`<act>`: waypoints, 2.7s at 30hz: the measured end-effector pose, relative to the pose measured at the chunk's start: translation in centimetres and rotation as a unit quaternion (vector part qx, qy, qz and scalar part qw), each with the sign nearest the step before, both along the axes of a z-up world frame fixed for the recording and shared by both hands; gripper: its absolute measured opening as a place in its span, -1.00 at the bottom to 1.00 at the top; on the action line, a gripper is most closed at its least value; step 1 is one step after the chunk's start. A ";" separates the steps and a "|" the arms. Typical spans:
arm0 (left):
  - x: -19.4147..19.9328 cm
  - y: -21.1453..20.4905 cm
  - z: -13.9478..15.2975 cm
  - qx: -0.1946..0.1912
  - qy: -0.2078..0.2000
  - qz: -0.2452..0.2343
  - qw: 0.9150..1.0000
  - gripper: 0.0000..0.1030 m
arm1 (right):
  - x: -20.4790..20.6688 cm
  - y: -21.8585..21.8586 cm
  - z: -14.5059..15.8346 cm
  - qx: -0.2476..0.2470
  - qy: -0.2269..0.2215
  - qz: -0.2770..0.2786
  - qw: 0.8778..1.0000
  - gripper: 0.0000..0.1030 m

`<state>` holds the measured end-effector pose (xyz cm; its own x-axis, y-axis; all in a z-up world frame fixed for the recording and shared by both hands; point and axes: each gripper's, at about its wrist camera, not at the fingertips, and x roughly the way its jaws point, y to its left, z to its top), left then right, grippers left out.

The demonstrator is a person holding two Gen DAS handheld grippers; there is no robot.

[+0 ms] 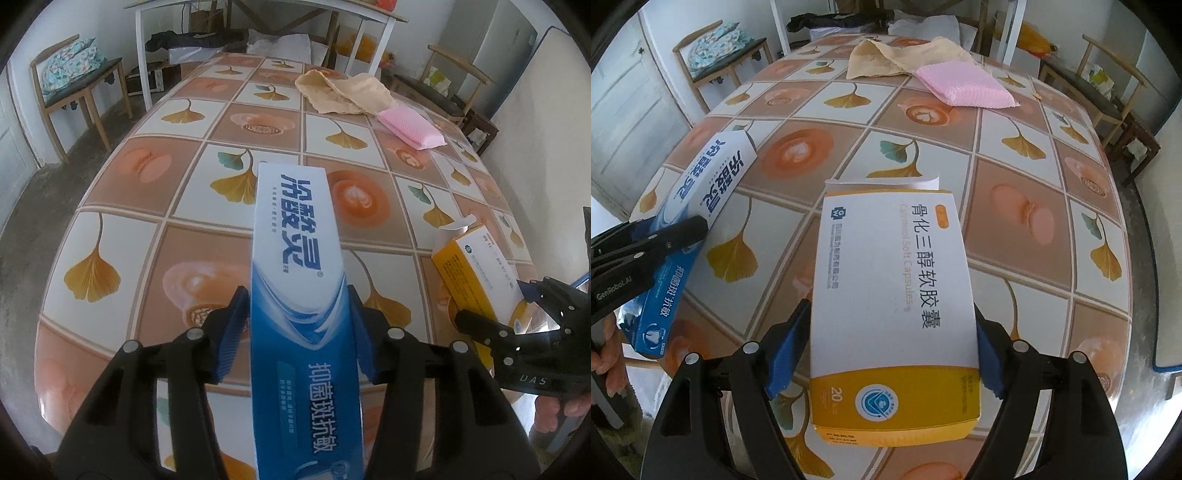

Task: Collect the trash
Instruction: 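Hold the toothpaste box in the left gripper while the right grasps the yellow medicine box, then carry both boxes over the blue wastebasket and open both grippers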

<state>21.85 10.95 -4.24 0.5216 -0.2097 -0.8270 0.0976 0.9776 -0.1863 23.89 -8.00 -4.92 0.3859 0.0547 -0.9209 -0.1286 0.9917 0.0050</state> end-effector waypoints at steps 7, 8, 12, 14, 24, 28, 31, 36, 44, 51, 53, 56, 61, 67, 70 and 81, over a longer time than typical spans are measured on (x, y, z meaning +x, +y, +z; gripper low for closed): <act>-0.3 0.0 0.4 -0.008 -0.010 -0.001 1.000 -0.06 | -0.2 0.4 0.3 -0.012 -0.004 0.003 1.000 0.38; -0.3 0.1 0.5 -0.009 -0.013 -0.002 1.000 -0.06 | -0.2 0.4 0.4 -0.012 -0.004 0.001 1.000 0.36; -0.5 0.3 1.0 -0.014 -0.021 -0.002 1.000 -0.07 | -0.2 0.3 0.5 -0.010 -0.007 -0.004 1.000 0.35; -0.5 0.4 1.1 -0.017 -0.022 -0.002 1.000 -0.07 | -0.3 0.1 0.8 -0.007 -0.010 -0.009 1.000 0.35; -0.7 0.5 1.7 -0.028 -0.031 -0.005 0.999 -0.07 | -0.4 -1.2 2.7 0.016 -0.030 -0.031 0.999 0.35; -0.8 0.5 1.9 -0.030 -0.035 -0.006 0.999 -0.08 | -0.5 -1.6 3.2 0.025 -0.035 -0.037 0.998 0.35; -0.8 0.4 2.0 -0.031 -0.036 -0.007 0.999 -0.08 | -0.5 -1.8 3.4 0.030 -0.037 -0.040 0.998 0.35; -0.9 0.3 2.3 -0.033 -0.039 -0.008 0.999 -0.08 | -0.7 -2.2 3.8 0.041 -0.041 -0.046 0.997 0.35; -1.8 0.1 4.4 -0.043 -0.058 -0.018 0.997 -0.08 | -2.1 -4.0 5.4 0.078 -0.061 -0.076 0.992 0.35; -2.5 -3.2 7.1 -0.071 -0.070 -0.075 0.992 -0.08 | -6.2 -8.2 7.9 0.114 -0.102 -0.131 0.980 0.35; -2.5 -5.2 8.0 -0.079 -0.075 -0.103 0.989 -0.08 | -8.0 -10.1 8.6 0.122 -0.115 -0.156 0.973 0.35; -2.5 -8.7 9.2 -0.086 -0.076 -0.151 0.982 -0.08 | -10.8 -13.3 9.5 0.130 -0.136 -0.198 0.962 0.35; -2.0 -16.3 11.2 -0.111 -0.062 -0.242 0.962 -0.08 | -16.7 -20.4 10.6 0.133 -0.171 -0.293 0.931 0.35; -2.2 -27.4 12.2 -0.120 -0.033 -0.347 0.930 -0.08 | -24.6 -29.5 9.9 0.130 -0.190 -0.421 0.877 0.35; -2.7 -33.6 11.6 -0.110 -0.008 -0.391 0.914 -0.08 | -27.9 -33.2 8.2 0.133 -0.186 -0.474 0.850 0.35; -4.0 -51.6 1.8 -0.055 0.136 -0.470 0.870 -0.08 | -31.5 -42.4 -4.0 0.250 -0.107 -0.570 0.775 0.35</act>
<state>17.85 -40.66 -2.43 -0.1355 -0.5237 -0.8410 0.7827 0.4638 -0.4150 -7.59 -50.43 -8.97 0.5870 -0.1056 -0.8026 0.7792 0.3425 0.5249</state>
